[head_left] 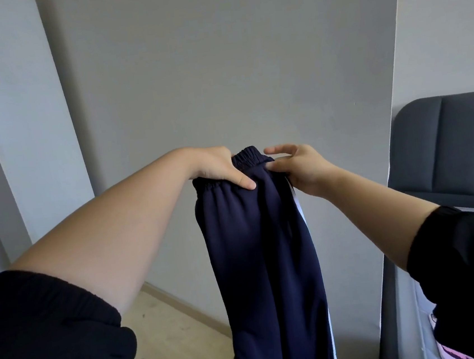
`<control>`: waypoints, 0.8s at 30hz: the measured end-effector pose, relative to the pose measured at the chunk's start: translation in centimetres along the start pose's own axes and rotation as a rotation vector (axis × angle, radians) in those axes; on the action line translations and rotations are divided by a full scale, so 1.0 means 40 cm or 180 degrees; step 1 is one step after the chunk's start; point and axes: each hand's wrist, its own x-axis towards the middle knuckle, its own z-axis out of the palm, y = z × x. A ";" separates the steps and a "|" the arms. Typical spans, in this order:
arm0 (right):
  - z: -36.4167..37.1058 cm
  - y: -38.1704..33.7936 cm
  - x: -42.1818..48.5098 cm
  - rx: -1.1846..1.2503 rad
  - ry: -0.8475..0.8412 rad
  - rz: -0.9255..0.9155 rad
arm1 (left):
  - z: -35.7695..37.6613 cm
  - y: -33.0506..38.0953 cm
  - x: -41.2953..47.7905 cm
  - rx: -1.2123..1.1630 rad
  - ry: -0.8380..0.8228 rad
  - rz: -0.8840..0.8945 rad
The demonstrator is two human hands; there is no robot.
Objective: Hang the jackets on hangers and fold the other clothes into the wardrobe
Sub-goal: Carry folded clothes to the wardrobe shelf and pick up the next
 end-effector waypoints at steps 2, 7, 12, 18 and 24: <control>-0.003 0.012 0.002 -0.0542 0.0186 -0.0092 | -0.002 0.002 0.000 -0.0144 0.0142 -0.0020; -0.040 0.060 -0.008 -0.0634 -0.1056 0.0432 | -0.012 -0.005 -0.003 -0.0333 0.0099 -0.0107; -0.068 0.089 -0.016 -0.1403 -0.1019 0.0479 | -0.015 -0.015 -0.011 0.0283 -0.0194 -0.0098; -0.037 0.102 -0.015 -0.1149 -0.0447 0.0441 | -0.029 -0.006 -0.003 0.0572 -0.0023 0.0086; -0.074 0.087 -0.020 -0.0977 -0.1167 0.0925 | -0.032 -0.029 -0.002 -0.0269 -0.0321 0.0081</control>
